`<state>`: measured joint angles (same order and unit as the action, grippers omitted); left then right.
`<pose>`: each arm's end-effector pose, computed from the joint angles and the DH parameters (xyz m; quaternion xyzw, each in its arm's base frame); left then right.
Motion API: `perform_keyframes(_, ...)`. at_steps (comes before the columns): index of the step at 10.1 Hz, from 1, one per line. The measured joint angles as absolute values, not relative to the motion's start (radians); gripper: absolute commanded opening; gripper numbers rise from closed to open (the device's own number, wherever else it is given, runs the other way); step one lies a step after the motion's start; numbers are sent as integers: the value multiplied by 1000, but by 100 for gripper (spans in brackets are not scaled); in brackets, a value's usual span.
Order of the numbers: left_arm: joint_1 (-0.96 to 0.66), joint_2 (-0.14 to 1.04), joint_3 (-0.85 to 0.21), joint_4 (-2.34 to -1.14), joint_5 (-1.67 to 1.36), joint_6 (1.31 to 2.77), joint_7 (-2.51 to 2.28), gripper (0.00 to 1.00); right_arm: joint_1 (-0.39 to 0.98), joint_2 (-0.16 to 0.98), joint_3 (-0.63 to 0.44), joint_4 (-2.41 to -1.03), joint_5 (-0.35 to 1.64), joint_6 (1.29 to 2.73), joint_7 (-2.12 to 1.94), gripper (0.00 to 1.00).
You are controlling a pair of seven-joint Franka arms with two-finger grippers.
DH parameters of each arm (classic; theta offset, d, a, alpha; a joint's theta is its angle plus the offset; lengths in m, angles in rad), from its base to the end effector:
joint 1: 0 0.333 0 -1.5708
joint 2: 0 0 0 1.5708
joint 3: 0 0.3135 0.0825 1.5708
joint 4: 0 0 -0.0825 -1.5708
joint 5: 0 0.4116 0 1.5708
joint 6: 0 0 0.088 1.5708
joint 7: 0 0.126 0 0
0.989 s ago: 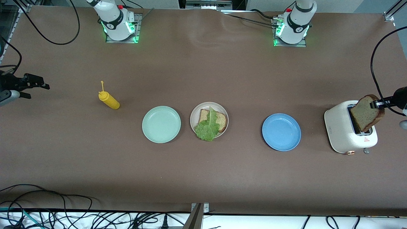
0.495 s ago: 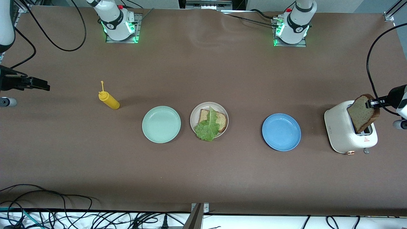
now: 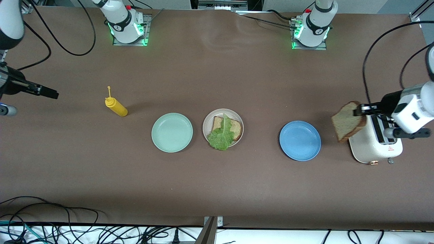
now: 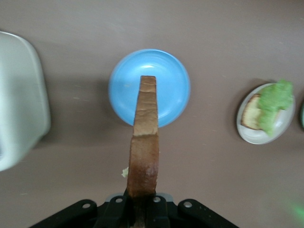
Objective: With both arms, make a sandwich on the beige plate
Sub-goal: 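Carry the toast slice over the beige plate with the left gripper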
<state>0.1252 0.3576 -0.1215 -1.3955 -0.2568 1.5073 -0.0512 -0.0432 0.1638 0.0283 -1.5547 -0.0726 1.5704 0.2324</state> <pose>0.6622 -0.0202 0.4678 0.9809 0.0356 -0.1235 0.1463 0.6200 -0.0194 0.5126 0.9894 -0.1203 -0.0698 0.0417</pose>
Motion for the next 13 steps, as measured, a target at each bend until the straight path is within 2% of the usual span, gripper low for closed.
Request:
perform_keyframes(2,124,409,-120,-1431,-448,1551,-51,0,-29,165,44,-1572,-66,1632,279,100)
perform_keyframes(7,-5,508,-123,-1505,-908,1621,-98,0,-36,159,-13,-1572,-42,1625,278,100)
perform_keyframes(10,-143,581,-125,-1541,-1132,1768,-100,0,-35,147,-13,-1572,-41,1599,278,100)
perform_keyframes(13,-256,646,-128,-1542,-1165,1930,-95,0,-35,146,-13,-1572,-41,1597,278,100)
